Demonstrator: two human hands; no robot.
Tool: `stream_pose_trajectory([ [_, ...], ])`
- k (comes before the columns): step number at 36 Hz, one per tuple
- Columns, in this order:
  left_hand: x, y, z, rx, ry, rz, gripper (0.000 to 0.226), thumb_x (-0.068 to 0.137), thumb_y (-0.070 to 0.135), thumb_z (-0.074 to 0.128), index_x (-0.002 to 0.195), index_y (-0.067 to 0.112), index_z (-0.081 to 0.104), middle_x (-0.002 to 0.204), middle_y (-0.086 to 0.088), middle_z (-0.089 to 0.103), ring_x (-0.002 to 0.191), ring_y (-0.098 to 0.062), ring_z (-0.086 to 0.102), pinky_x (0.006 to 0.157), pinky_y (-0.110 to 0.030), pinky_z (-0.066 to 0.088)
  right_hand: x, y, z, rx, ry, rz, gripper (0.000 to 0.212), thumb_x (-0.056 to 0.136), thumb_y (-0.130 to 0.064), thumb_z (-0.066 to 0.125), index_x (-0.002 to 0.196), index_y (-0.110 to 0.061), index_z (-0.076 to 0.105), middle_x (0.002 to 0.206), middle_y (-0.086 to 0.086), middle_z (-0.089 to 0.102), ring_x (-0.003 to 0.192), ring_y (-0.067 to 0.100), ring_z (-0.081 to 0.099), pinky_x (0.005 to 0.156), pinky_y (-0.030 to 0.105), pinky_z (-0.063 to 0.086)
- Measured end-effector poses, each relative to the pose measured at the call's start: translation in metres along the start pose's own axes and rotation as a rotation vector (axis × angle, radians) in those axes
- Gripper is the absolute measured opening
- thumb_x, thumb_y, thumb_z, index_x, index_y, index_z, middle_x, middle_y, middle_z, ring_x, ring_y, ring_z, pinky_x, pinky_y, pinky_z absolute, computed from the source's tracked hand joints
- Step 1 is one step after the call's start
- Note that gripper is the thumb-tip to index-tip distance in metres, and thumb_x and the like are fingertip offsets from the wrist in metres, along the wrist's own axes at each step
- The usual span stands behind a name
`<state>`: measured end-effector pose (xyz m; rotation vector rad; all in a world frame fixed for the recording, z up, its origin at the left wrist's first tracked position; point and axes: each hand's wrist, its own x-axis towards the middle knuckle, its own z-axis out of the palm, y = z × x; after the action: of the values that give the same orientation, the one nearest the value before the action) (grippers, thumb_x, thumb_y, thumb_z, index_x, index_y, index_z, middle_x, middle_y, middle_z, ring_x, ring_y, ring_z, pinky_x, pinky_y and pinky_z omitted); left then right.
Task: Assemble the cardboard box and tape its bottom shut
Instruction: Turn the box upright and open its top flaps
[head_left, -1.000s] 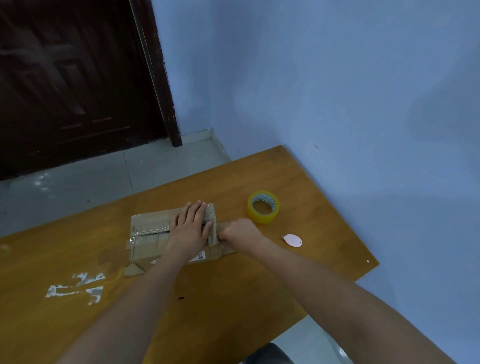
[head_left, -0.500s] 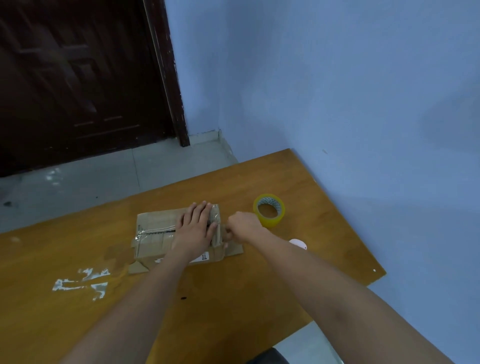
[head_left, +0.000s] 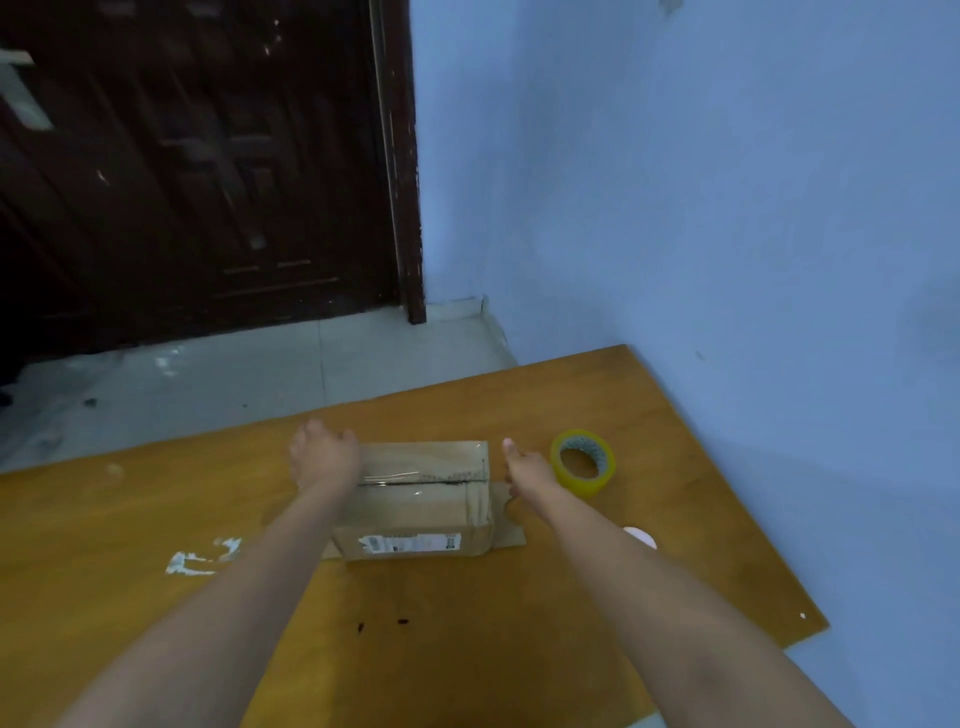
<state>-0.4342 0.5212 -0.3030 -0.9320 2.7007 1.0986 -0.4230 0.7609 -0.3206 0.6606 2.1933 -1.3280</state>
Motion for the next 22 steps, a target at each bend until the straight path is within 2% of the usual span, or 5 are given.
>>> stream_pose_trajectory([
  [4, 0.01, -0.02, -0.011, -0.304, -0.243, -0.321, 0.032, 0.099, 0.017, 0.035, 0.123, 0.003, 0.052, 0.109, -0.016, 0.053, 0.084, -0.028, 0.054, 0.064, -0.028, 0.041, -0.006, -0.009, 0.015, 0.086, -0.047, 0.154, 0.067, 0.087, -0.072, 0.023, 0.107, -0.015, 0.052, 0.084, 0.004, 0.058, 0.072, 0.021, 0.056, 0.057, 0.029, 0.042],
  [6, 0.005, -0.024, -0.014, -0.403, -0.313, -0.404, 0.032, 0.099, 0.025, 0.03, 0.089, 0.007, 0.056, 0.084, -0.011, 0.052, 0.067, -0.023, 0.045, 0.068, -0.03, 0.038, -0.008, -0.016, 0.021, 0.076, -0.069, 0.168, 0.073, 0.083, -0.077, 0.018, 0.1, -0.015, 0.053, 0.073, 0.002, 0.054, 0.064, 0.018, 0.052, 0.052, 0.026, 0.038],
  [10, 0.006, -0.014, -0.022, -0.503, -0.307, -0.367, 0.047, 0.101, 0.043, 0.026, 0.093, 0.006, 0.054, 0.093, -0.012, 0.055, 0.085, -0.027, 0.053, 0.084, -0.039, 0.039, -0.002, -0.03, 0.02, 0.081, -0.043, 0.107, 0.088, 0.08, -0.08, 0.012, 0.118, -0.014, 0.056, 0.074, 0.004, 0.056, 0.067, 0.02, 0.053, 0.059, 0.028, 0.042],
  [15, 0.02, 0.009, -0.04, -0.612, -0.216, -0.251, 0.043, 0.099, 0.044, 0.035, 0.103, 0.006, 0.055, 0.103, -0.013, 0.057, 0.086, -0.028, 0.054, 0.081, -0.036, 0.035, 0.004, -0.047, 0.008, 0.275, 0.032, -0.038, 0.085, 0.084, -0.076, 0.018, 0.129, -0.012, 0.05, 0.118, 0.008, 0.058, 0.104, 0.029, 0.055, 0.086, 0.041, 0.045],
  [22, 0.01, 0.008, -0.052, -0.626, -0.152, 0.037, 0.034, 0.093, 0.036, 0.054, 0.117, 0.012, 0.053, 0.117, -0.009, 0.057, 0.109, -0.028, 0.053, 0.095, -0.042, 0.04, 0.004, -0.052, -0.005, 0.618, 0.038, -0.161, 0.065, 0.093, -0.064, 0.026, 0.089, -0.014, 0.066, 0.096, 0.006, 0.069, 0.09, 0.022, 0.062, 0.078, 0.038, 0.045],
])
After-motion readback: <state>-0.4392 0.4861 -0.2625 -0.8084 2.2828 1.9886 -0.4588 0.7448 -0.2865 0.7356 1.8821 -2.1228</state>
